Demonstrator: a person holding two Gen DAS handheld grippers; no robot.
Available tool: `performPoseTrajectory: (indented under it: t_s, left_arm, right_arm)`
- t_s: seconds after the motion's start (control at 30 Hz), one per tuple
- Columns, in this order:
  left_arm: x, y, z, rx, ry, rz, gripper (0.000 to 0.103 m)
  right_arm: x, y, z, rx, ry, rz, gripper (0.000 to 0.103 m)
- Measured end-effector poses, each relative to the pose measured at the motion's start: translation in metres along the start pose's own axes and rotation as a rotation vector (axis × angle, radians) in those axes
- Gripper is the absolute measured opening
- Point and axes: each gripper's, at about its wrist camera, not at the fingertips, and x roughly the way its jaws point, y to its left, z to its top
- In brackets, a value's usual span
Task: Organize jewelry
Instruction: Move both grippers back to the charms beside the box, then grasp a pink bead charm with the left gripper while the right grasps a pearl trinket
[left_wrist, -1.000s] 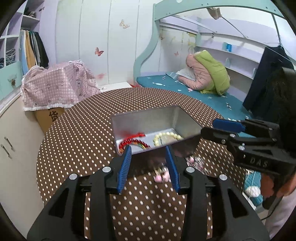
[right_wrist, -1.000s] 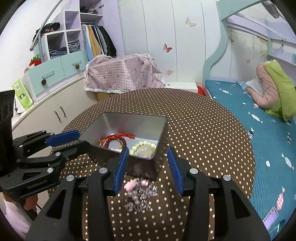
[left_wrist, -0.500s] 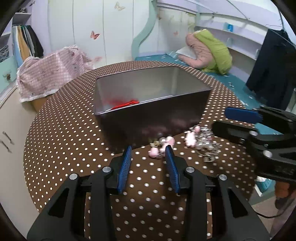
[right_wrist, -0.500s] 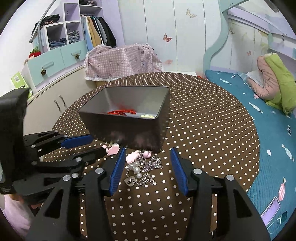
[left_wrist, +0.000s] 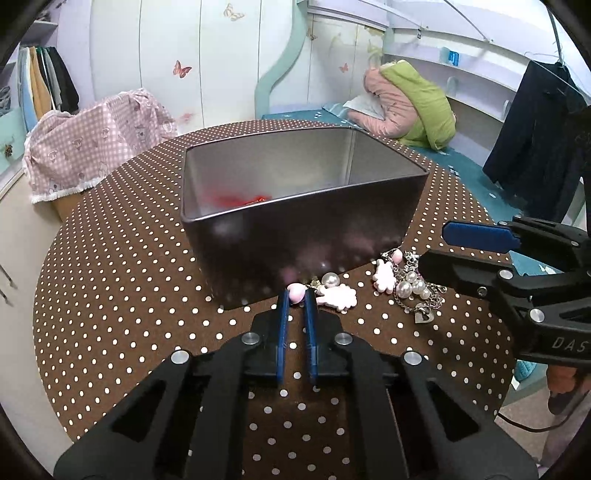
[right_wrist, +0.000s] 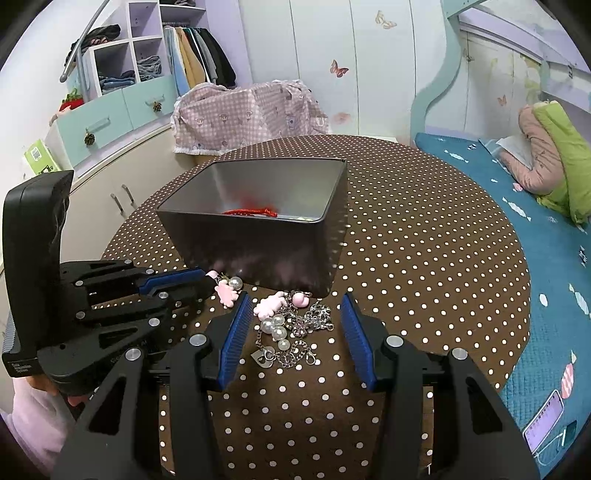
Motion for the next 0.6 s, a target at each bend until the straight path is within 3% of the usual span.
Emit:
performPoseTrajectory:
  t_s: [0.3, 0.6]
  left_arm:
    - [-0.013, 0.002, -0.005, -0.018, -0.028, 0.003, 0.008]
    - [-0.043, 0.008, -0.01, -0.014, -0.099, 0.01, 0.008]
  right_arm:
    - [-0.001, 0.0, -0.002, -0.006, -0.002, -0.003, 0.047]
    - [0.012, 0.029, 0.0, -0.097, 0.009, 0.072, 0.047]
